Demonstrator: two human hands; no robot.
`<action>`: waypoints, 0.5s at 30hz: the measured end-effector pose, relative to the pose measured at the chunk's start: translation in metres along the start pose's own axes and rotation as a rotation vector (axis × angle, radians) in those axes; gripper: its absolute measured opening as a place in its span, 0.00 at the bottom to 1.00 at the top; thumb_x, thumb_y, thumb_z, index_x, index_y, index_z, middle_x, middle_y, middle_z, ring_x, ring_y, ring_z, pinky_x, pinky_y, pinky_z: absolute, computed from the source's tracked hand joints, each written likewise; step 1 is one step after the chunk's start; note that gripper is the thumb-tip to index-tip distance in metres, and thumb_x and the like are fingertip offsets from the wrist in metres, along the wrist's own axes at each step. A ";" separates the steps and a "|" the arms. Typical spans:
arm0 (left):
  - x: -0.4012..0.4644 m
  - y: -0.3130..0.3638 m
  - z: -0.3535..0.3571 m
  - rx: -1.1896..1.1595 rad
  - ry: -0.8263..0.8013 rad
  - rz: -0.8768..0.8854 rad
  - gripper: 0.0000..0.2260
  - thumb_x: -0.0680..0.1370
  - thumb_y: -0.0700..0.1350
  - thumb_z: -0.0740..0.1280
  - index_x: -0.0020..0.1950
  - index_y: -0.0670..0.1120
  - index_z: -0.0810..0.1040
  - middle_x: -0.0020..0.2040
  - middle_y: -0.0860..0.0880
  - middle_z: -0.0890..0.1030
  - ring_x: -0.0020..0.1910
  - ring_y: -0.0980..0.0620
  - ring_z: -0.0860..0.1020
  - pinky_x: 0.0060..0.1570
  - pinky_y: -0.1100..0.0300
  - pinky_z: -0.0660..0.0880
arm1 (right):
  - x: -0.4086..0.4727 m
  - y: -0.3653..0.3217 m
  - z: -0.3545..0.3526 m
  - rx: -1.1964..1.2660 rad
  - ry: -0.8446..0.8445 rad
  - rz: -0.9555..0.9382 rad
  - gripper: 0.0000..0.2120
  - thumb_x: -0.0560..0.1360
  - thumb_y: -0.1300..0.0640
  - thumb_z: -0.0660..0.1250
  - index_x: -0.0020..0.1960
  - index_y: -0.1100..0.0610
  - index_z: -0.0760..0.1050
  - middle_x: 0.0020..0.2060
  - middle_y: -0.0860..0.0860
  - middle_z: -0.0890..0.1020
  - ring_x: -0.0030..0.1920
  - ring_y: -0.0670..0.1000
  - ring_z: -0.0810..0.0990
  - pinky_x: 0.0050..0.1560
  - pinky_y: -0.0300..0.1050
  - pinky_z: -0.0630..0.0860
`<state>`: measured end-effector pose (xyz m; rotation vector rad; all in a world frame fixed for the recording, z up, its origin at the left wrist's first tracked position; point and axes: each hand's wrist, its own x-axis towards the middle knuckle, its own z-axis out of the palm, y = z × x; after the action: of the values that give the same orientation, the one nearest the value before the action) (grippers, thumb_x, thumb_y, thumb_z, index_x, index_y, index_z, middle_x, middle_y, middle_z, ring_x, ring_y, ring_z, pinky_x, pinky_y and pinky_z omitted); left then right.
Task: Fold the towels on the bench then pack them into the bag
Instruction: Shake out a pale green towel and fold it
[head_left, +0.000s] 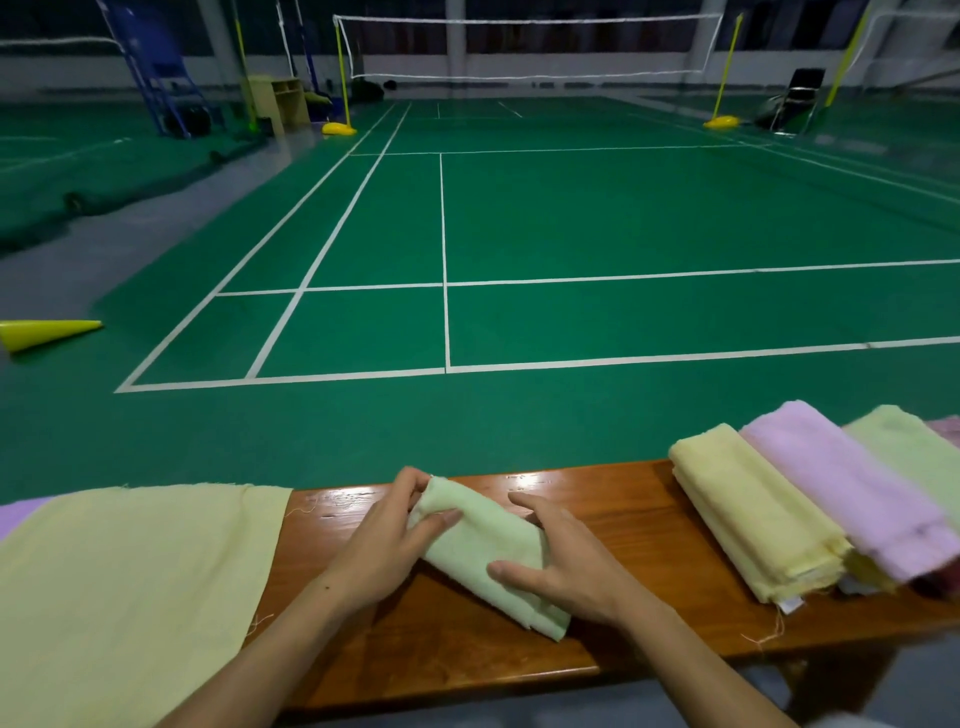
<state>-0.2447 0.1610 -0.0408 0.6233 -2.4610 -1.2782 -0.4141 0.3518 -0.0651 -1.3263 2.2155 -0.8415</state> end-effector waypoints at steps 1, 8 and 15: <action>0.000 0.004 0.000 -0.026 0.019 0.008 0.09 0.82 0.53 0.70 0.55 0.51 0.73 0.49 0.59 0.82 0.49 0.57 0.80 0.44 0.59 0.76 | 0.001 0.000 -0.001 0.068 -0.010 0.013 0.43 0.68 0.30 0.74 0.78 0.40 0.62 0.67 0.40 0.76 0.63 0.41 0.77 0.63 0.47 0.79; 0.001 0.017 0.001 -0.276 0.098 -0.115 0.10 0.81 0.47 0.72 0.59 0.47 0.75 0.52 0.50 0.86 0.51 0.51 0.85 0.47 0.47 0.84 | -0.013 -0.007 -0.020 0.273 0.059 -0.036 0.28 0.73 0.49 0.77 0.67 0.39 0.67 0.56 0.44 0.78 0.54 0.43 0.80 0.51 0.42 0.81; -0.002 0.047 0.024 -0.374 0.148 -0.191 0.14 0.84 0.41 0.67 0.67 0.47 0.68 0.44 0.47 0.87 0.37 0.54 0.85 0.30 0.62 0.77 | -0.052 -0.001 -0.049 0.225 0.301 -0.157 0.21 0.77 0.55 0.75 0.67 0.45 0.73 0.60 0.36 0.78 0.65 0.42 0.76 0.63 0.36 0.72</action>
<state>-0.2650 0.2022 -0.0153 0.8286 -2.0095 -1.6451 -0.4206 0.4116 -0.0263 -1.3479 2.1702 -1.3857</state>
